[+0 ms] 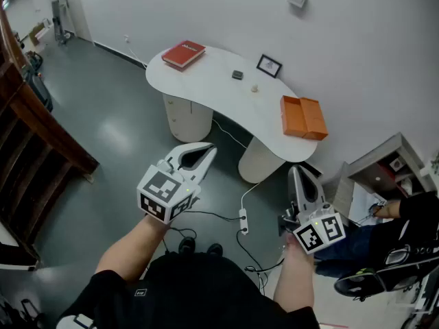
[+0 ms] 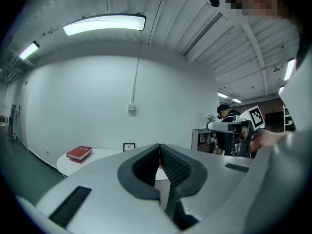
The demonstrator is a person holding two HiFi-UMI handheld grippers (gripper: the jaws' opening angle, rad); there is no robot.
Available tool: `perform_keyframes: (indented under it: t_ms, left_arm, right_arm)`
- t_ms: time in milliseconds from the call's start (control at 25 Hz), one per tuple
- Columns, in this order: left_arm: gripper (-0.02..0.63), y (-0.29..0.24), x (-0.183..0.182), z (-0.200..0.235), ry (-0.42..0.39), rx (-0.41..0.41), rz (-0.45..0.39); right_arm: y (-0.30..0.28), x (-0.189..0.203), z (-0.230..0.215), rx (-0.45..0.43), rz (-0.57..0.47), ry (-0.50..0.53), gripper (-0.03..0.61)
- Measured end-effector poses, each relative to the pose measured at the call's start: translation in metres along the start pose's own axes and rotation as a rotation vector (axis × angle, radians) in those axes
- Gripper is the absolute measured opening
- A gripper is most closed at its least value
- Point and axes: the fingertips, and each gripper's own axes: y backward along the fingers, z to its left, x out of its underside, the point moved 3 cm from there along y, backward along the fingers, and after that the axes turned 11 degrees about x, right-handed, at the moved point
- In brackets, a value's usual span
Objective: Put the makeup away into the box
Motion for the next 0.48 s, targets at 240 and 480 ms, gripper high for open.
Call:
perform_keyframes:
  t_ms: [240, 480]
  left_arm:
    - [0.014, -0.003, 0.001, -0.003, 0.009, -0.002, 0.003]
    - [0.014, -0.013, 0.01, -0.009, 0.028, -0.017, 0.011]
  right_arm:
    - [0.002, 0.0, -0.006, -0.004, -0.005, -0.012, 0.034]
    - [0.011, -0.001, -0.026, -0.018, 0.011, -0.048, 0.034]
